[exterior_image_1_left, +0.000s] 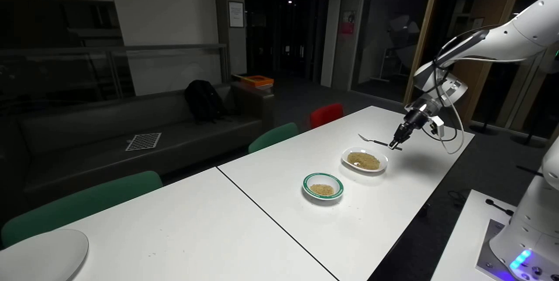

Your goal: Use the silver spoon to spoon out some contents from the bowl on the left and place them in the bowl on the right

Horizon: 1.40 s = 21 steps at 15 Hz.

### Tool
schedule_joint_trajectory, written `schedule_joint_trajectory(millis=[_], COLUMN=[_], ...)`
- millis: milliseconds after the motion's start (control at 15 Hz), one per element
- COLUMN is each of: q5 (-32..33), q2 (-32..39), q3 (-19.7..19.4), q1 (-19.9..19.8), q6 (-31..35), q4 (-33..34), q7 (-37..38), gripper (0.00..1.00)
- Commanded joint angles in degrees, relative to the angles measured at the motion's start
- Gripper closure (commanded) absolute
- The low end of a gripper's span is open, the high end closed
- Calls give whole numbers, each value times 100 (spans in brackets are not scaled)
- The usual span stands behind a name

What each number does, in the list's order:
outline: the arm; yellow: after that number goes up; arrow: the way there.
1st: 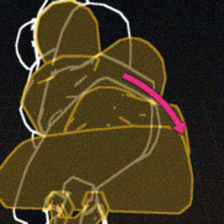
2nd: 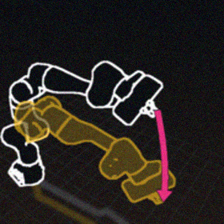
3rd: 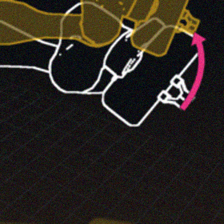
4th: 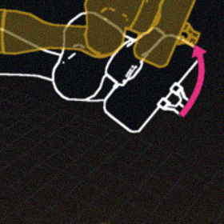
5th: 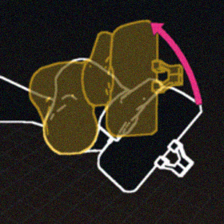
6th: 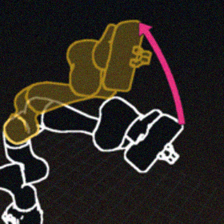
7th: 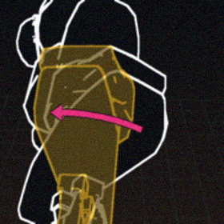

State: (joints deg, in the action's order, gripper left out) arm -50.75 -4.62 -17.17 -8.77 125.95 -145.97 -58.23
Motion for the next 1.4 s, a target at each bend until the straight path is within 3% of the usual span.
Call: schedule_joint_trajectory(millis=[0,800,1267,1333], q5=[-166,-373,-200,-191], q2=[131,248,125,125], q3=[17,-35,54,58], q1=[-209,-388,-368,-366], q6=[-352,-712,-456,-456], q4=[236,429,263,261], q7=[-263,-491,-277,-273], gripper=[97,97,97,89])
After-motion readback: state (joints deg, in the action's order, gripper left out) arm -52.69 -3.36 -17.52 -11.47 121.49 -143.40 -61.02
